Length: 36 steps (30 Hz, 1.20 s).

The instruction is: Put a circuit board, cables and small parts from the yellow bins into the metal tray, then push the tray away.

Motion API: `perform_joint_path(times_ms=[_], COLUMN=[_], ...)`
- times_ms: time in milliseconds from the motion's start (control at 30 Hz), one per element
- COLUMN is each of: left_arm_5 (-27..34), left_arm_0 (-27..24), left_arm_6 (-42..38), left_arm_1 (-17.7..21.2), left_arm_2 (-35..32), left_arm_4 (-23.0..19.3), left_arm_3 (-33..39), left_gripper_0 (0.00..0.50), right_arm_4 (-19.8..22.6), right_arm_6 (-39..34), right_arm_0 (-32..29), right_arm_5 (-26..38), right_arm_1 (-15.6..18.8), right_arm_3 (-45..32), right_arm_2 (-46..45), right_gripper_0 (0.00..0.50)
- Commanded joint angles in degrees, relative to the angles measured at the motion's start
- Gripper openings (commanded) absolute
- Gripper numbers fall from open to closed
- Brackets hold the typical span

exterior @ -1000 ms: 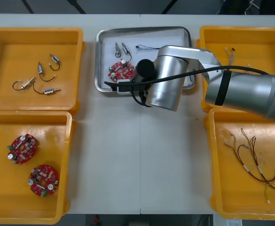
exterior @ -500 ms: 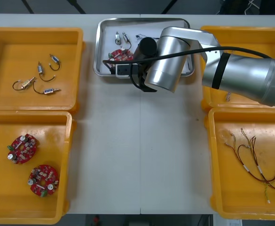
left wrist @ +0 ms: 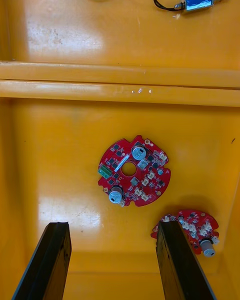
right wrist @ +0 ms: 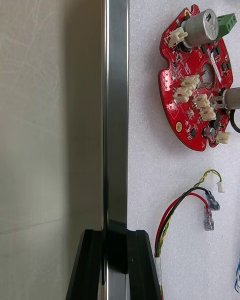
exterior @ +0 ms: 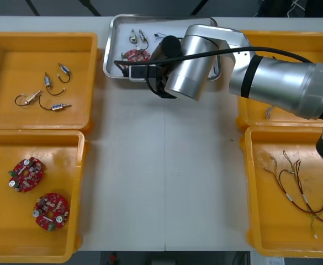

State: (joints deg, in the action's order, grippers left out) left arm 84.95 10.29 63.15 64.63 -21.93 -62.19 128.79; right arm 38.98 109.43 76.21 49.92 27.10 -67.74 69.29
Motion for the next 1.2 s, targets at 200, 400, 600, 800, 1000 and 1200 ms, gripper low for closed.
perform_joint_path(times_ms=[200,400,600,800,1000,1200], left_arm_5=[-0.7,-0.7,-0.7,-0.7,-0.7,-0.7], left_arm_0=[1.5,1.5,1.5,1.5,1.5,1.5], left_arm_6=[-4.1,-4.1,-4.1,-4.1,-4.1,-4.1], left_arm_1=[2.7,2.7,2.7,2.7,2.7,2.7], left_arm_2=[0.4,0.4,0.4,0.4,0.4,0.4], left_arm_4=[0.6,0.6,0.6,0.6,0.6,0.6], left_arm_3=[1.2,1.2,1.2,1.2,1.2,1.2], left_gripper_0=[0.5,0.5,0.5,0.5,0.5,0.5], right_arm_4=[0.1,0.0,0.0,2.5,3.0,10.1], right_arm_6=[1.9,2.3,2.9,3.0,3.2,2.5], right_arm_0=[3.9,3.8,3.8,3.8,3.8,3.4], right_arm_5=[-4.4,-4.6,-4.1,-2.5,4.4,15.3], right_arm_1=[-1.1,-1.1,-1.1,-0.8,0.7,3.8], right_arm_3=[0.3,0.4,0.4,0.4,-4.9,-13.2], right_arm_2=[0.3,0.3,0.4,0.4,-1.4,-5.6], right_gripper_0=[0.0,0.0,0.257,0.5,0.5,0.5])
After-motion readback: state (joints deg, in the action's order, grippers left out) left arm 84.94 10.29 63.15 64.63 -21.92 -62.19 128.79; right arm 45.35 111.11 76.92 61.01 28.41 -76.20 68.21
